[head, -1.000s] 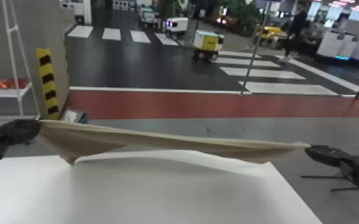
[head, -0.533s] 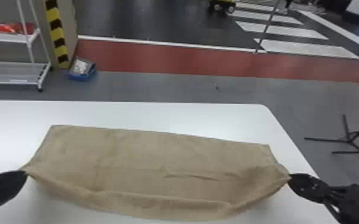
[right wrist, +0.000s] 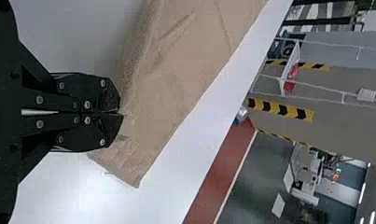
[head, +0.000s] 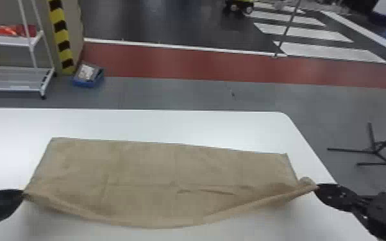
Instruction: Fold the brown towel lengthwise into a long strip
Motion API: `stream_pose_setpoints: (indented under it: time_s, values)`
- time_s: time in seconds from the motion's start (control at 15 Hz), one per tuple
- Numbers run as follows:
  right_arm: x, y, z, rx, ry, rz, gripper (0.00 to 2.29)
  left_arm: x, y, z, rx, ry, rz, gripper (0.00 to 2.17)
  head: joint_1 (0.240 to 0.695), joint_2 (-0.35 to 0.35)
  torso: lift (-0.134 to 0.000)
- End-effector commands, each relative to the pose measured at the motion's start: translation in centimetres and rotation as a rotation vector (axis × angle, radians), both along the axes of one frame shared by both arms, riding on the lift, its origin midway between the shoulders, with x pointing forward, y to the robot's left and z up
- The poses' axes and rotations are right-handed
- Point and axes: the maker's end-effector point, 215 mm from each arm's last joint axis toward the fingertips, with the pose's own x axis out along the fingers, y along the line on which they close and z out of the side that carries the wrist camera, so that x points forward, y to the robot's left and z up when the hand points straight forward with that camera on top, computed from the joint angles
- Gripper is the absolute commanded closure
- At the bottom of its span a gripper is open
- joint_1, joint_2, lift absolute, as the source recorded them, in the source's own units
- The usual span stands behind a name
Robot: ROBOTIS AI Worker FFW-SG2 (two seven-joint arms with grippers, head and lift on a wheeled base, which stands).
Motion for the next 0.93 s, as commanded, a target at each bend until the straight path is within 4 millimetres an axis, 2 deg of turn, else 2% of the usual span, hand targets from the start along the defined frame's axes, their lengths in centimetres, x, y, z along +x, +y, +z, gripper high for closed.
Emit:
stream_pose_setpoints:
  time_s: [0.0,0.07,0.27,0.4,0.6,0.67,0.8,0.87]
  values:
    - [1.8,-2.4,-0.7,0.012,0.035,-0.066,2.05,4.5,0.8,1.4,-0.017,0.019,0.060,2.14,0.695,-0.244,-0.115]
    - [2.0,-3.0,-1.3,0.014,0.057,-0.081,2.05,6.0,0.8,1.9,-0.017,0.018,0.070,2.14,0.695,-0.248,-0.115]
    - [3.1,-4.8,-2.1,0.014,0.089,-0.117,2.05,10.6,1.1,1.6,-0.035,0.069,0.136,2.14,0.695,-0.249,-0.115]
    - [4.3,-5.0,-2.6,0.017,0.118,-0.123,2.05,13.2,0.9,1.1,-0.019,0.093,0.147,2.14,0.695,-0.248,-0.115]
    - [7.4,-3.9,-2.4,0.036,0.141,-0.120,2.04,14.7,1.3,0.5,-0.014,0.121,0.165,2.14,0.695,-0.239,-0.115]
    - [8.0,-3.7,-1.8,0.056,0.137,-0.122,2.04,15.1,1.6,0.7,-0.015,0.118,0.176,2.14,0.695,-0.233,-0.115]
    - [8.2,-2.7,-0.4,0.124,0.163,-0.112,2.04,15.3,2.4,0.9,-0.016,0.114,0.199,2.14,0.695,-0.216,-0.115]
    - [7.4,-2.8,0.1,0.164,0.206,-0.131,2.04,15.3,2.7,0.9,-0.015,0.114,0.204,2.14,0.695,-0.206,-0.115]
